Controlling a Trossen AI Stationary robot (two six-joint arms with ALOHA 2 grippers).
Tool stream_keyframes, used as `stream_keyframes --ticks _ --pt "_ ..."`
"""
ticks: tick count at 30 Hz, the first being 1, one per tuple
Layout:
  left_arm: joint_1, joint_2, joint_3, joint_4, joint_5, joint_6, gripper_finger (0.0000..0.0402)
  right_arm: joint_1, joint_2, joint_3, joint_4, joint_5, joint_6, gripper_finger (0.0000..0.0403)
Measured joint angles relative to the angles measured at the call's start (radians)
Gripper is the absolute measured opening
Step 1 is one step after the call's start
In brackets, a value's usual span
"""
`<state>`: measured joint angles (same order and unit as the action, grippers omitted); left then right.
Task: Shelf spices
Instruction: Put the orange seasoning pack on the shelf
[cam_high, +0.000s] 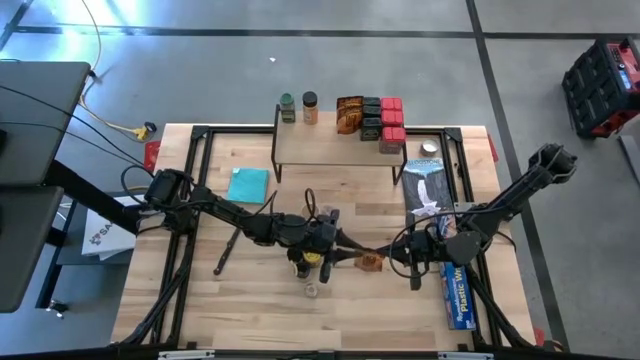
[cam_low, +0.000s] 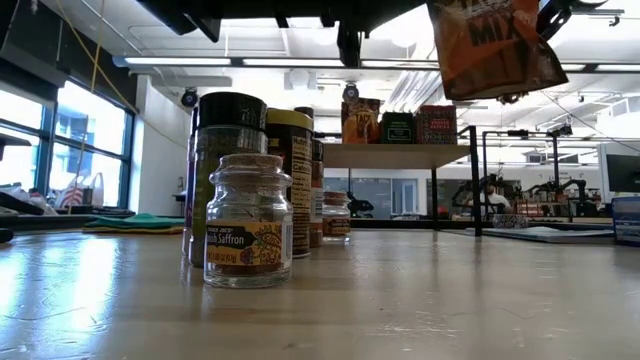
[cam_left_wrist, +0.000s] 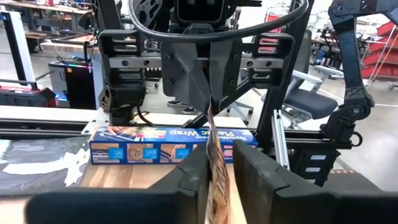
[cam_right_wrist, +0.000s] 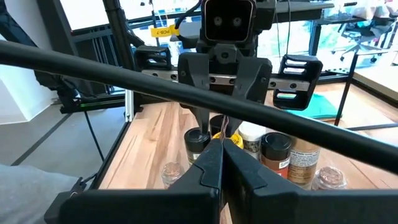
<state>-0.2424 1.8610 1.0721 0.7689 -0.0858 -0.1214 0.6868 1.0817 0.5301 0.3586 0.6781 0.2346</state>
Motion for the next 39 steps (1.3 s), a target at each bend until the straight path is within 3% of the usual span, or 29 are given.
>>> stream_keyframes --ticks 7,16,26,32,39 --pt "0.000 0.000 0.000 0.000 0.003 0.002 0.0005 0.000 0.000 0.000 0.001 -0.001 -0.001 0.0000" --pt "0.000 -0.025 0.000 -0.061 -0.025 0.015 0.0001 -0.001 -0.002 0.000 -0.020 0.036 0.000 0.0004" --pt "0.020 -0.274 -0.001 -0.412 -0.184 0.187 0.0000 0.001 -0.086 0.001 -0.077 0.056 0.021 0.0111" --pt "0.140 -0.391 -0.001 -0.480 -0.184 0.356 0.0000 -0.043 -0.088 0.107 -0.170 0.057 -0.080 0.0128" --pt "0.389 -0.391 0.039 -0.472 0.034 0.438 0.0000 -0.128 -0.039 0.341 -0.483 0.054 -0.112 0.0128"
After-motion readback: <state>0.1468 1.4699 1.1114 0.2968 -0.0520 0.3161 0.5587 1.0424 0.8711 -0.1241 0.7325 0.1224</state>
